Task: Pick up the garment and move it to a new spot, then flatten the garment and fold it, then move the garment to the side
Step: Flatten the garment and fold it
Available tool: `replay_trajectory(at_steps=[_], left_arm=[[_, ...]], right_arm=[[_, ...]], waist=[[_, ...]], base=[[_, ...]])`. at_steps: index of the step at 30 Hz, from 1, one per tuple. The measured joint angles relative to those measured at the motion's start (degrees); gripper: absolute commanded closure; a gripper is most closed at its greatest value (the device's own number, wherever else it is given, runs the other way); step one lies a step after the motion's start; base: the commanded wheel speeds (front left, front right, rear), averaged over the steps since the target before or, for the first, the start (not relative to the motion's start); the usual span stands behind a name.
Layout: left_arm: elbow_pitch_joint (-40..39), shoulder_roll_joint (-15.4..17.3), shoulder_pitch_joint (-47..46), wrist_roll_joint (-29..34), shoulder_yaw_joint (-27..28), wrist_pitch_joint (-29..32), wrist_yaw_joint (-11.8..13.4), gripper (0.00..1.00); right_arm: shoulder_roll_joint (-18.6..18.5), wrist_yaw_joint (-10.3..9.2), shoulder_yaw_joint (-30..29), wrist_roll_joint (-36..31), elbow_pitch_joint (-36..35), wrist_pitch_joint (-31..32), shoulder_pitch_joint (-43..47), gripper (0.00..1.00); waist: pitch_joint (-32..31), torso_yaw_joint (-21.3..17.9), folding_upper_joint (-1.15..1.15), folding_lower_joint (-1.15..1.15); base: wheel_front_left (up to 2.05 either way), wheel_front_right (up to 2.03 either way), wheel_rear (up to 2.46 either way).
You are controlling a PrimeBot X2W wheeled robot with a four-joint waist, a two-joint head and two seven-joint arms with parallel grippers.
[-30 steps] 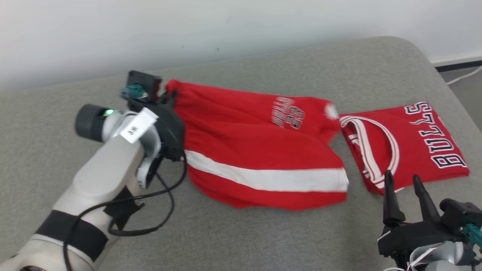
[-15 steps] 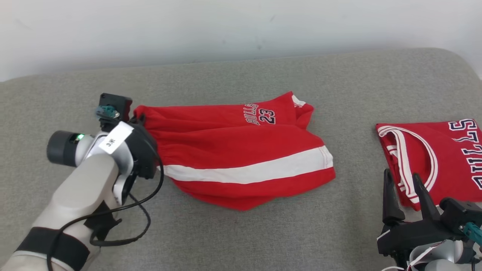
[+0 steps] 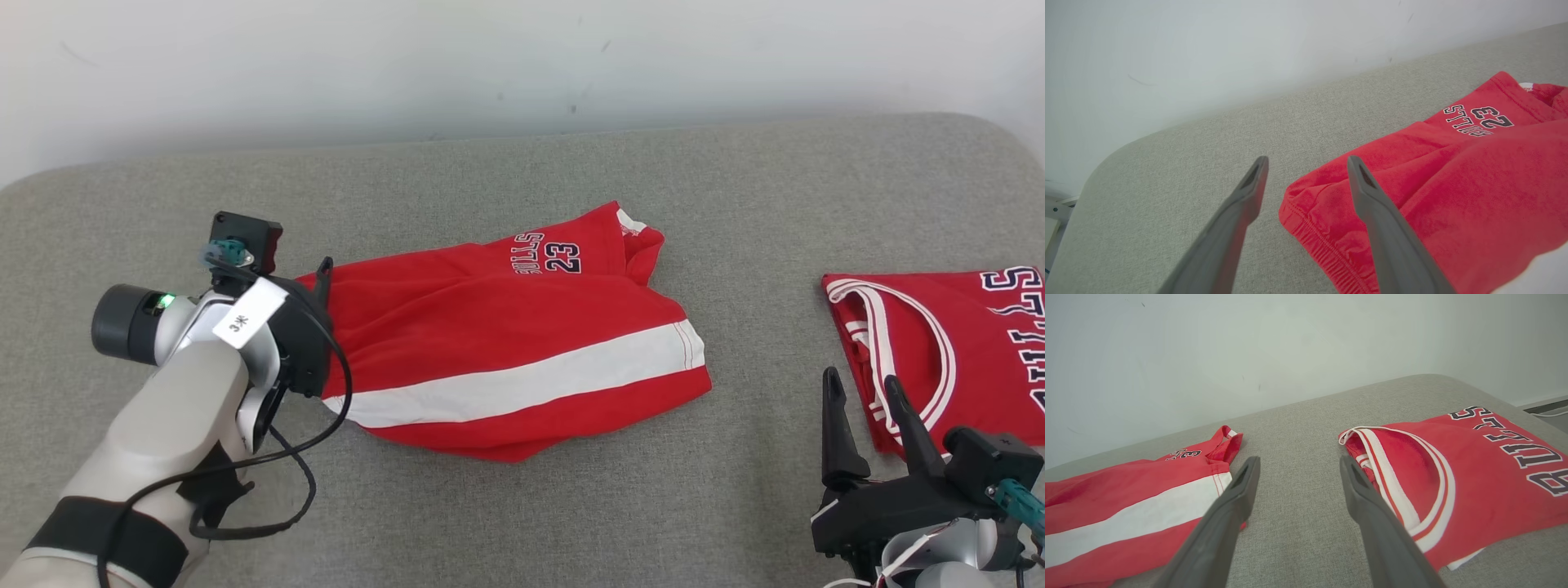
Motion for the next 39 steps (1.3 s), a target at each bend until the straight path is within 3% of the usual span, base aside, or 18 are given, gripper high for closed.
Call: replay_trajectory(at_steps=[7, 21, 27, 39], left_arm=[[0.38, 0.74, 2.03, -3.15, 3.16, -0.58, 0.57, 0.00], [-4.44, 1.98, 17.23, -5.71, 2.80, -3.02, 0.49, 0.00], [-6.73, 2.77, 21.23, -6.14, 2.12, -3.18, 0.51, 0.00], [-11.52, 1.66, 21.24, -7.10, 1.58, 0.76, 0.00, 0.00]], right_arm=[[0.01, -0.42, -0.37, 0.00, 0.36, 0.00, 0.08, 0.00], [-1.48, -0.40, -0.82, -0.12, 0.62, 1.58, 2.99, 0.00], [-2.96, 2.43, 2.93, -0.93, 3.14, 7.34, 1.77, 0.00], [-7.61, 9.32, 7.65, 1.41, 11.65, 23.75, -12.04, 0.00]], waist=[[-0.82, 0.11, 0.00, 0.00], [-4.83, 1.80, 0.00, 0.00], [-5.51, 2.29, 0.00, 0.00], [-3.98, 2.49, 0.00, 0.00]], base=[[0.00, 0.00, 0.00], [0.00, 0.00, 0.00], [0.00, 0.00, 0.00], [0.00, 0.00, 0.00]])
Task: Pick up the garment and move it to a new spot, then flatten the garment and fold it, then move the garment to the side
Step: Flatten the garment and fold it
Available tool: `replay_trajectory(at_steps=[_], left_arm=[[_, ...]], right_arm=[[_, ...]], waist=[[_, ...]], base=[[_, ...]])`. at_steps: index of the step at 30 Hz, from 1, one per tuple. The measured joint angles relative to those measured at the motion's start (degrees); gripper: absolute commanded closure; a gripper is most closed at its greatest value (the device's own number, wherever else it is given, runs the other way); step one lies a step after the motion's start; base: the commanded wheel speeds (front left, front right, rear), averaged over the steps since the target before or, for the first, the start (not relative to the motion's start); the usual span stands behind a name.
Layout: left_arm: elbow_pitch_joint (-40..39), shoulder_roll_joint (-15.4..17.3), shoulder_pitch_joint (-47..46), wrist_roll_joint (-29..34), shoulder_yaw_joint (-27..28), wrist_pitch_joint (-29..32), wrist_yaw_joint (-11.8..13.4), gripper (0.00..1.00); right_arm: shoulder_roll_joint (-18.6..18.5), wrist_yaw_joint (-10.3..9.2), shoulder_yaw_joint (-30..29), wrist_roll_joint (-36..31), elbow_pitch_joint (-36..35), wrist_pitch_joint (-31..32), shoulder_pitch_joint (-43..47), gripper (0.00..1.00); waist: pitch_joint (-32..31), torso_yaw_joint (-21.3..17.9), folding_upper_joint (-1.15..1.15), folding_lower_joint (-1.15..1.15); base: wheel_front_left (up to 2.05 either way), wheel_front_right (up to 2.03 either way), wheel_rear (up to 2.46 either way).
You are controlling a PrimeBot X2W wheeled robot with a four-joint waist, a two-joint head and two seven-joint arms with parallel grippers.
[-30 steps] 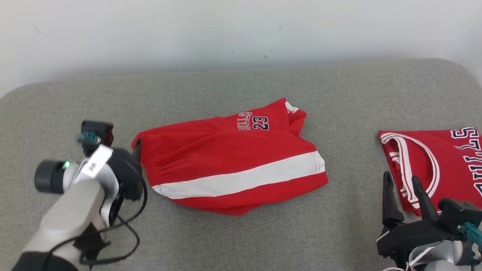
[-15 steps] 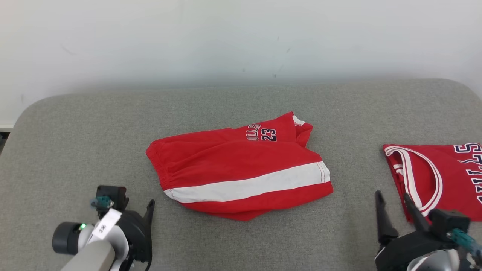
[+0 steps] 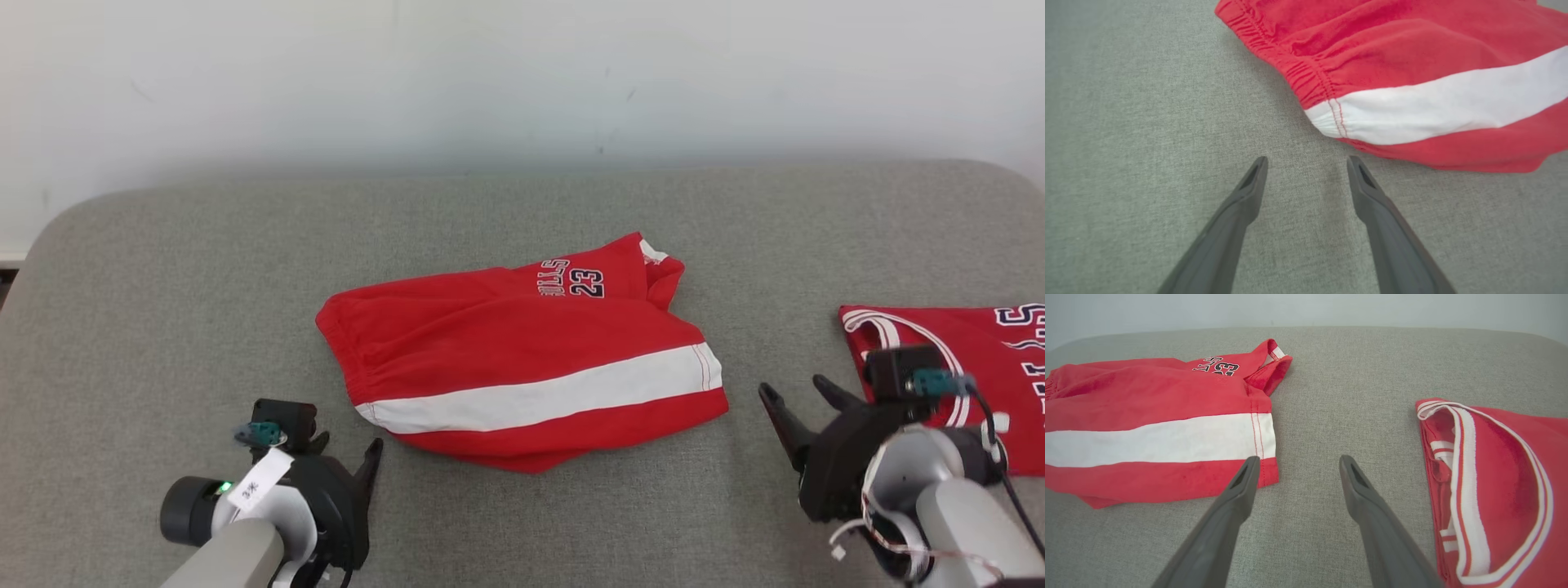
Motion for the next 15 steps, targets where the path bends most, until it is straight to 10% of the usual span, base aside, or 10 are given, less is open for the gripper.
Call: replay_trajectory(at_steps=[15], left_arm=[[-3.98, 0.13, -5.26, -0.51, 0.42, 6.68, 0.08, 0.00]], right_arm=[[0.18, 1.33, 0.98, 3.76, 9.44, 12.76, -13.95, 0.09]], waist=[[5.44, 2.18, 0.00, 0.01]], base=[[0.00, 0.00, 0.00]])
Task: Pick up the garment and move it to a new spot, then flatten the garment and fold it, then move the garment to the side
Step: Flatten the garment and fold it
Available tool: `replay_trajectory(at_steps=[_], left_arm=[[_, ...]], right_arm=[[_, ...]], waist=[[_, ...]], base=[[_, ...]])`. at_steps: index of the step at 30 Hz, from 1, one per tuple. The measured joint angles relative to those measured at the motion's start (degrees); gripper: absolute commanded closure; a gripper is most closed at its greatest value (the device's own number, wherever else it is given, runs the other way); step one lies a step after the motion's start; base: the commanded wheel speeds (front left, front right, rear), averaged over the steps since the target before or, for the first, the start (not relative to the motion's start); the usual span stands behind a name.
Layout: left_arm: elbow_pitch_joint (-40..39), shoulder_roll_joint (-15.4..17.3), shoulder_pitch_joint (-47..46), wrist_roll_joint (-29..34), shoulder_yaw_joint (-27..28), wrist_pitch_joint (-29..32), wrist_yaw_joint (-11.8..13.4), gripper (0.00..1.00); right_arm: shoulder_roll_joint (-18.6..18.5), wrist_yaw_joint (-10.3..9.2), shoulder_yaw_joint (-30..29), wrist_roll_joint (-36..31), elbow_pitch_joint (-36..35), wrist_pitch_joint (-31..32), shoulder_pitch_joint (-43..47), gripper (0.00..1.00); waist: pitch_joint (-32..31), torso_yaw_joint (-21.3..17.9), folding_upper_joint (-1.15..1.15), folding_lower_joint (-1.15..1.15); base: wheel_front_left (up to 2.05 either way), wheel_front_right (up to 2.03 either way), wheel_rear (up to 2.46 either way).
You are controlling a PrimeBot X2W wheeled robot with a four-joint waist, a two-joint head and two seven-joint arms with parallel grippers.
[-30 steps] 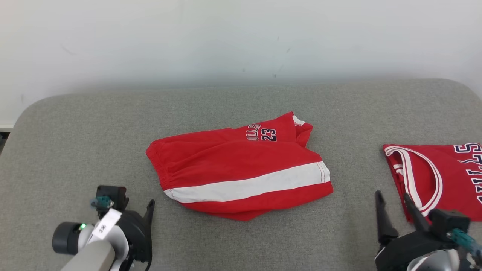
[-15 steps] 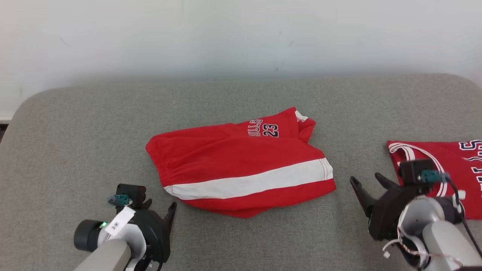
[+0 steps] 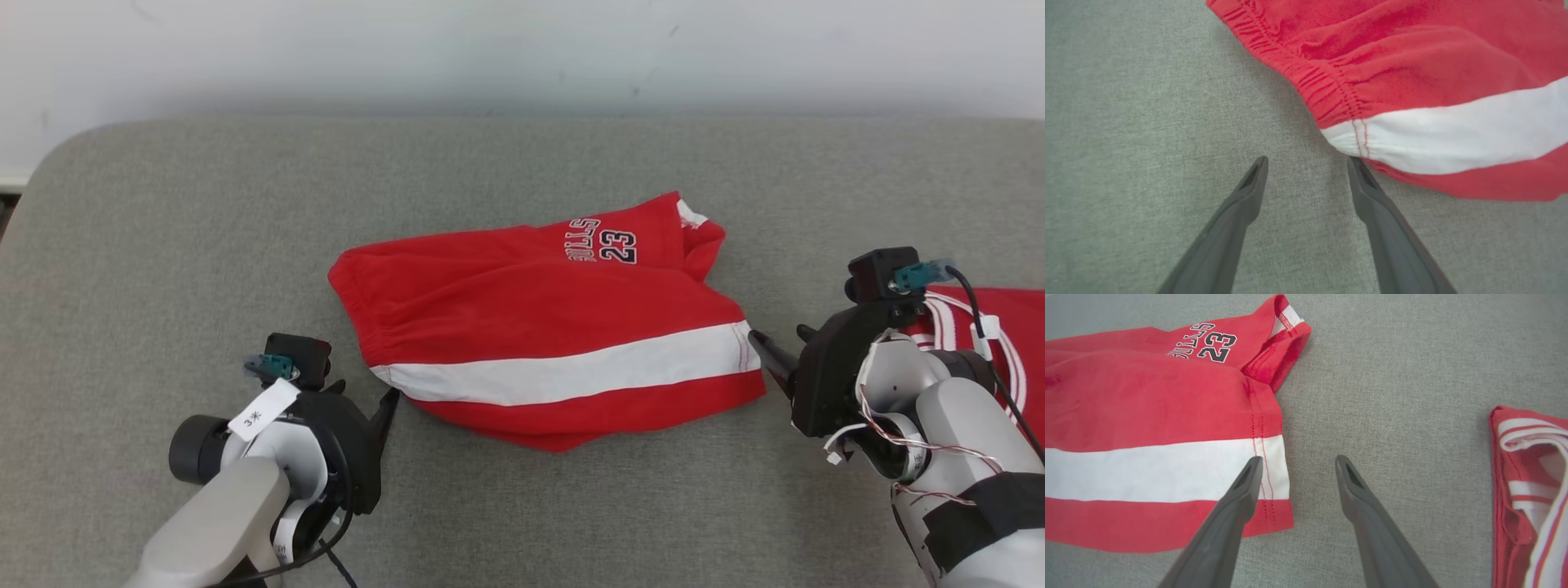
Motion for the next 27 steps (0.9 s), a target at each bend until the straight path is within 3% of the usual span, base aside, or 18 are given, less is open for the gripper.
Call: replay_trajectory(at_steps=[2, 5, 6, 7, 8, 11, 13, 16, 27], left_arm=[[-0.32, 0.00, -0.23, -0.04, 0.01, 0.86, 0.01, 0.00], [-1.18, 0.03, -1.09, -0.16, 0.16, 1.78, 0.01, 0.00], [-1.52, 0.07, -1.14, -0.32, 0.30, 1.82, 0.01, 0.00], [-1.68, 0.15, -1.14, -0.75, 0.40, 1.86, 0.01, 0.00], [-1.79, 0.36, -1.14, -1.23, 0.58, 2.05, 0.01, 0.00], [-2.49, 1.26, -1.14, -1.67, 1.05, 2.29, 0.00, 0.22], [-3.24, 1.53, -1.14, -1.94, 1.21, 2.32, -0.01, 0.21], [-4.36, 1.71, -1.14, -1.98, 1.12, 2.42, -0.32, 0.00], [-9.47, 4.19, -1.14, -1.79, 0.23, 2.57, -3.01, 0.00]], right_arm=[[0.32, 0.02, 0.32, 0.13, 0.68, 1.01, -0.69, 0.11], [0.66, 0.13, 1.16, 0.35, 1.83, 2.52, -1.21, 0.28], [0.90, 0.34, 1.37, 0.70, 2.13, 2.94, -1.22, 0.49], [1.16, 0.55, 1.66, 0.88, 2.45, 3.41, -1.26, 0.51], [1.38, 0.56, 2.00, 0.92, 3.05, 3.71, -1.46, 0.65], [1.53, 0.63, 2.38, 0.94, 3.99, 4.27, -2.33, 1.00], [1.43, 0.89, 2.46, 0.94, 4.35, 4.39, -2.45, 1.00], [1.37, 1.11, 2.49, 1.04, 5.11, 4.42, -2.66, 1.00], [0.96, 1.55, 2.48, 1.07, 7.03, 4.74, -3.42, 1.00]], waist=[[0.89, 0.46, 0.00, 0.00], [2.12, 1.21, 0.00, 0.00], [2.48, 1.45, 0.00, 0.00], [2.83, 1.69, 0.00, 0.00], [3.13, 1.92, 0.00, 0.00], [3.67, 2.44, 0.00, 0.00], [3.76, 2.53, 0.00, 0.00], [3.67, 2.43, 0.00, -0.01], [3.35, 1.86, 0.00, -0.01]], base=[[0.00, 0.00, 0.00], [0.00, 0.00, 0.00], [0.00, 0.00, 0.00], [0.00, 0.00, 0.00], [0.00, 0.00, 0.00], [0.00, 0.00, 0.00], [0.00, 0.00, 0.00], [0.00, 0.00, 0.00], [0.00, 0.00, 0.00]])
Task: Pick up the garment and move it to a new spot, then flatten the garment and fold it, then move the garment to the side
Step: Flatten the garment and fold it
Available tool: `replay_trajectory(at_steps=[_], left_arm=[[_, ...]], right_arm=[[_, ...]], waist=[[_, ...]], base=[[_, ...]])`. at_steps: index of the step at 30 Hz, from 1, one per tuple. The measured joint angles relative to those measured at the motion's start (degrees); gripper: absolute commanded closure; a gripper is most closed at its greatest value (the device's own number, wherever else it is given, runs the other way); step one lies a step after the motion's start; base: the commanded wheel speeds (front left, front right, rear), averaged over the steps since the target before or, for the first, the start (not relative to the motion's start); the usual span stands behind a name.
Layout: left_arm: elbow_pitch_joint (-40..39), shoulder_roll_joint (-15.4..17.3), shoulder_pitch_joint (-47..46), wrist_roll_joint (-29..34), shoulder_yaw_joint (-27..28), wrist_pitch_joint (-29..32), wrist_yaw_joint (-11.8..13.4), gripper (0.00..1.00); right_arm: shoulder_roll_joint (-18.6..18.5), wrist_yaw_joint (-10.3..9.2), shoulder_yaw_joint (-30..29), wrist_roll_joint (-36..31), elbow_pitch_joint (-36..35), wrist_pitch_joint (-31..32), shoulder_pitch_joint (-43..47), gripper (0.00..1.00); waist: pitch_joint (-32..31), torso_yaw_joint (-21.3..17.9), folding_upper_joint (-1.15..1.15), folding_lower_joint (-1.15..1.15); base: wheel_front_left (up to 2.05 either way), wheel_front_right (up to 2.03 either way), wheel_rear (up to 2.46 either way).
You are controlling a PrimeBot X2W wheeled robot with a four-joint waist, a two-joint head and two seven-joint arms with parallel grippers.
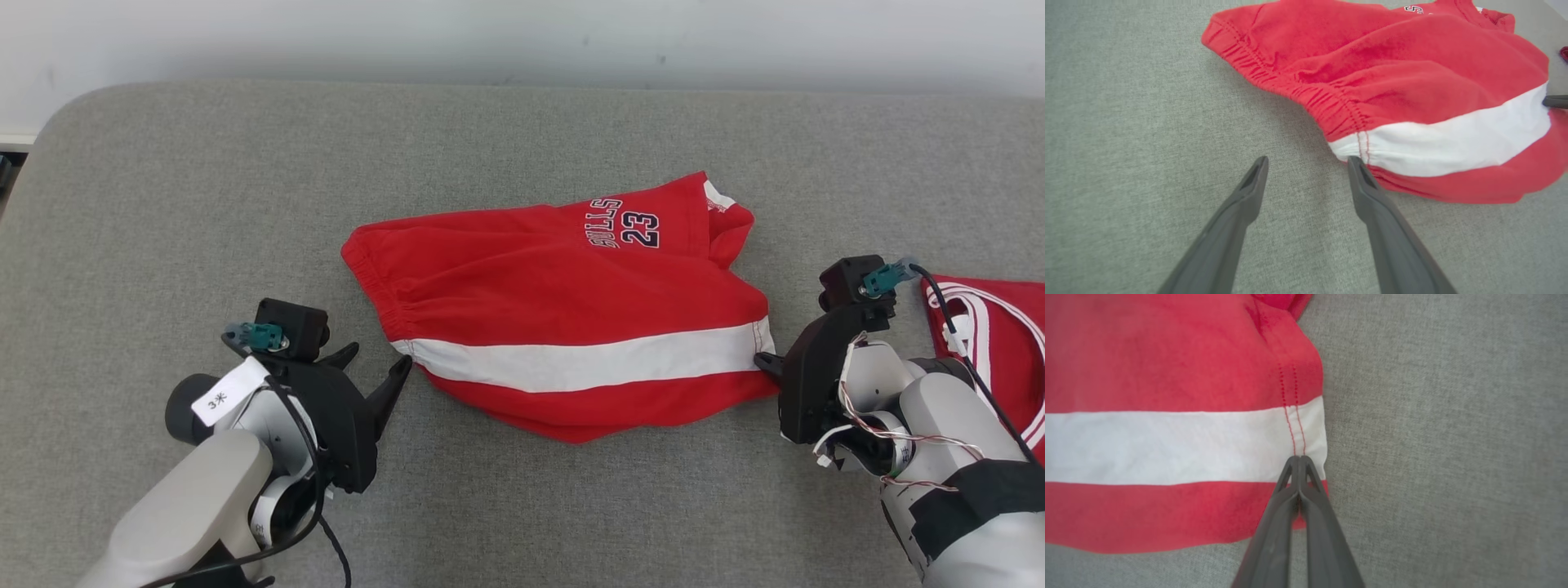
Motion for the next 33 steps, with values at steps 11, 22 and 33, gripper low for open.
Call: replay_trajectory(at_steps=[11, 22, 33], left_arm=[[-3.45, 0.38, 0.00, -0.86, 0.00, -0.10, -3.14, 0.00], [-3.34, 0.54, 0.15, -1.36, -0.36, 1.19, -3.54, 1.00], [-3.49, 1.04, 2.26, -2.56, -0.58, 2.75, -2.96, 0.00]], right_arm=[[0.01, 0.08, 0.33, 0.25, 0.80, -0.63, -0.26, 1.00], [0.03, 0.45, 0.74, 0.40, 2.18, -1.44, -1.03, 1.00], [-0.51, 0.49, 0.74, 0.49, 3.26, -2.52, -0.85, 1.00]], waist=[[-0.03, -0.35, 0.00, 0.00], [-0.07, -1.20, 0.00, 0.00], [-1.29, -1.07, 0.00, -0.01]], base=[[0.00, 0.00, 0.00], [0.00, 0.00, 0.00], [0.00, 0.00, 0.00]])
